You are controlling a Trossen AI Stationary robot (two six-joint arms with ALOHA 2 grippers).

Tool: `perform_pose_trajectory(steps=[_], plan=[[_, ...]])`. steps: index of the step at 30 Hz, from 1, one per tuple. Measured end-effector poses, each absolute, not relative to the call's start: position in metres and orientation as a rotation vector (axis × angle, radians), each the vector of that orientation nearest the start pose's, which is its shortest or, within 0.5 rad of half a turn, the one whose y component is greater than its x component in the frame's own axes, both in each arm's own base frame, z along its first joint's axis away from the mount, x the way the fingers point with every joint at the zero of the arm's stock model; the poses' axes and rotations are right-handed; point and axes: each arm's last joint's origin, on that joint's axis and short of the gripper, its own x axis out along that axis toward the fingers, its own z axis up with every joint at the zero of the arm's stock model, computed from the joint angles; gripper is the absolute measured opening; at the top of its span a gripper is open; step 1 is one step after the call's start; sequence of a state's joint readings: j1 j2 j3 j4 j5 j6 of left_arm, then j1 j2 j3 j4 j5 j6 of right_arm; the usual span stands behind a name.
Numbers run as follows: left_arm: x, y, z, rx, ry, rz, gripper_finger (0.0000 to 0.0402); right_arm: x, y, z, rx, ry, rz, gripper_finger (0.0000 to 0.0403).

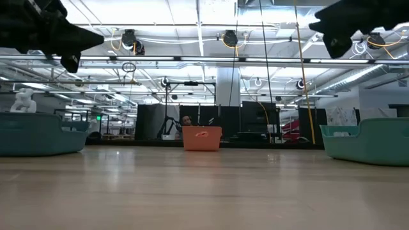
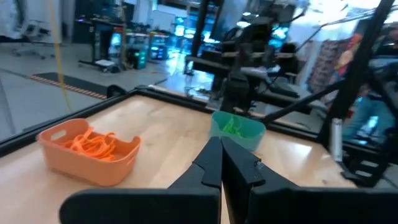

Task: Sort rubber bands into baskets
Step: Return to Home Position

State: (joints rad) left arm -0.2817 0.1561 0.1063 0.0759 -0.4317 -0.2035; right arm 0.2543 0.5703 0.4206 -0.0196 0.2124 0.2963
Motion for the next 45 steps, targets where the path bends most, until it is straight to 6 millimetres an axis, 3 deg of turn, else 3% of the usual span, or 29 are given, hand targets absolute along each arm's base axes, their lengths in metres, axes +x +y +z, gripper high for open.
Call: perform_pose_trajectory(steps=[11,23,36,45], plan=[[0.089,-0.015,0.195,-0.229,-0.060,0.098,0.0002,0.109,0.017,0.222,0.299,0.056,-0.028,0.0095],[0.089,-0.014,0.197,-0.275,-0.090,0.105,0.0002,0.101,0.017,0.180,0.284,0.082,0.051,0.0095],[0.089,-0.012,0.199,-0.284,-0.115,0.180,0.0002,0.099,0.021,0.176,0.140,0.111,0.207,0.0095],[0.089,-0.012,0.199,-0.282,-0.109,0.179,0.0002,0.100,0.020,0.175,0.136,0.121,0.171,0.0095]])
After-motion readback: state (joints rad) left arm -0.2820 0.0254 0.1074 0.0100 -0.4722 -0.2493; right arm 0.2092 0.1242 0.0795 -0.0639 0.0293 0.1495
